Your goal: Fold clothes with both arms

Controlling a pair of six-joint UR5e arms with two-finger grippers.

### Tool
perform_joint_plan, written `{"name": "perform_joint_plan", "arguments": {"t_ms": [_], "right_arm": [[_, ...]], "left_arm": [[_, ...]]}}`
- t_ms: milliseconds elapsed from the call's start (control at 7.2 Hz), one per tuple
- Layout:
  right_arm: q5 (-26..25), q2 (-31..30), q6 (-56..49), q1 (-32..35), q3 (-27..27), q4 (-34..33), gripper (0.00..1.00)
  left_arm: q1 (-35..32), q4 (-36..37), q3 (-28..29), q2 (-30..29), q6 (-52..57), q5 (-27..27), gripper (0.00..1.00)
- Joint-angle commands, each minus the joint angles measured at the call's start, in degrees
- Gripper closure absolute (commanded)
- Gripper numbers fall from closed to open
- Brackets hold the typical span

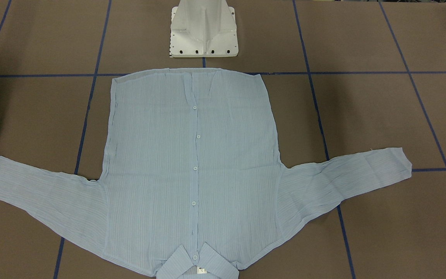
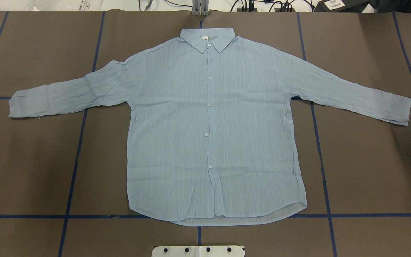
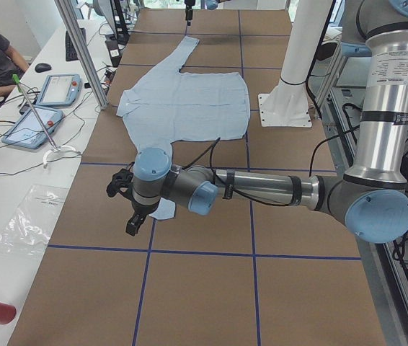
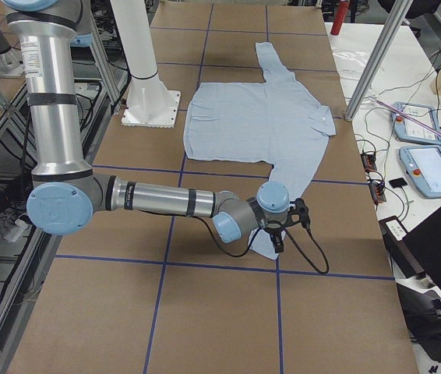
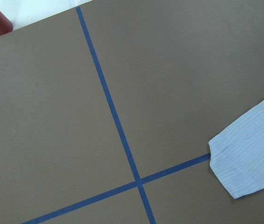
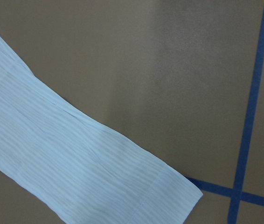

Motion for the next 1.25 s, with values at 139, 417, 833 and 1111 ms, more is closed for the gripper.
{"name": "perform_joint_plan", "arguments": {"t_ms": [139,417,833,1111], "right_arm": [[-2.63,0.13,0.21,-4.02,-7.08,4.72,0.0],[-2.54,-0.05,0.21,-5.25,-8.96,4.74,0.01],[-2.72,0.22,0.21,-7.81,-8.87,4.74,0.11],[-2.63,0.13,-0.14,-7.81,-8.87,4.74,0.37]], "left_arm": [[0.03,-1.08,0.07,0.12,-0.51,0.0,0.0],[0.11,-1.08,-0.2,0.04,-0.51,0.0,0.0],[0.03,-1.08,-0.2,0.04,-0.51,0.0,0.0],[0.03,-1.08,-0.2,0.12,-0.51,0.0,0.0]]}}
